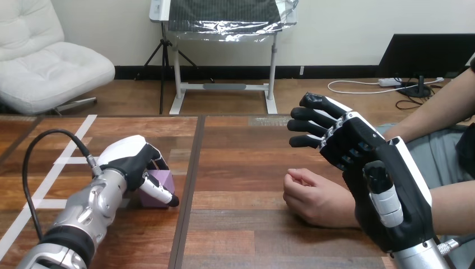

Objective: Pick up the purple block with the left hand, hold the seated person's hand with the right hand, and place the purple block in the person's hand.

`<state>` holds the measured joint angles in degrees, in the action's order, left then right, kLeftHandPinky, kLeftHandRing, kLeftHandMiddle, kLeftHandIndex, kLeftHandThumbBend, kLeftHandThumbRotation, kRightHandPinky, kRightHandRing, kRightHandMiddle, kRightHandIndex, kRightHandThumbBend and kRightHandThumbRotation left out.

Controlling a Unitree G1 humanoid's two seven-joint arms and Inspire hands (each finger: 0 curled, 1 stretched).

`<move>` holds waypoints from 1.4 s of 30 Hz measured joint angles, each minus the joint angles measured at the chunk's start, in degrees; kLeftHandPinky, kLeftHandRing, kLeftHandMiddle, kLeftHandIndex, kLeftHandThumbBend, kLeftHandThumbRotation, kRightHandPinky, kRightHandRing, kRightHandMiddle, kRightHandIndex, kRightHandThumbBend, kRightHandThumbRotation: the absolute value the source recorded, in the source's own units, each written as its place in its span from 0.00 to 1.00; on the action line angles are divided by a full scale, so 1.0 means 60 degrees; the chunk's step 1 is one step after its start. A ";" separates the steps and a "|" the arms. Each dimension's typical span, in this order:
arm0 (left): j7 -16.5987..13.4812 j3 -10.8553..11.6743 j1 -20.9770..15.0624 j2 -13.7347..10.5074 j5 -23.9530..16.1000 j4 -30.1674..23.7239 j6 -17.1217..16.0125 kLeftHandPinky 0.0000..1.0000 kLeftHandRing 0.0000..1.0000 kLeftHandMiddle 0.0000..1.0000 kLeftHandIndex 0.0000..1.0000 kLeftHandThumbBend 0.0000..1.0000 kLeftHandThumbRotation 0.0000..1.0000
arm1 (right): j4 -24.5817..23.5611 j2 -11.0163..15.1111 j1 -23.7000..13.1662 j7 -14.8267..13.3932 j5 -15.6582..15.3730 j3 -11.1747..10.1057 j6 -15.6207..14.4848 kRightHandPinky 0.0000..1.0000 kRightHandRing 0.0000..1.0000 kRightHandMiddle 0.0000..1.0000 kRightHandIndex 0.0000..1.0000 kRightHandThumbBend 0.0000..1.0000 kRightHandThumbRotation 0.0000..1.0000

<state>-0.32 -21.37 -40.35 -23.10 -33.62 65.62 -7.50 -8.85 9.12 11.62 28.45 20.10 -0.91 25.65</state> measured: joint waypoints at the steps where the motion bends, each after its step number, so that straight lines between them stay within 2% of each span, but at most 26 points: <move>1: 0.0000 0.0003 0.0000 0.0002 0.0038 0.0007 -0.0008 0.43 0.47 0.52 0.49 0.66 0.00 | 0.0000 0.0000 0.0000 0.0000 0.0000 0.0000 0.0000 0.72 0.79 0.80 0.82 0.94 0.82; 11: -0.0021 0.0025 0.0001 0.0009 0.0305 0.0060 -0.0060 0.53 0.51 0.54 0.48 0.66 0.00 | 0.0000 0.0000 0.0000 0.0002 0.0001 0.0000 0.0000 0.71 0.79 0.80 0.82 0.94 0.82; 34: -0.0047 0.0070 0.0002 0.0008 0.0471 0.0059 -0.0071 0.49 0.49 0.53 0.49 0.68 0.00 | 0.0001 0.0003 0.0000 0.0002 0.0002 0.0000 0.0000 0.71 0.78 0.80 0.82 0.96 0.81; 42: -0.0183 0.0089 0.0020 0.0004 0.0478 0.0054 -0.0261 0.48 0.49 0.53 0.49 0.67 0.00 | 0.0002 0.0016 0.0000 0.0002 -0.0021 -0.0005 0.0000 0.72 0.79 0.80 0.82 0.96 0.82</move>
<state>-1.42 -20.84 -40.23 -23.08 -30.75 65.94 -9.07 -8.84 9.22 11.62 28.46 19.97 -0.95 25.65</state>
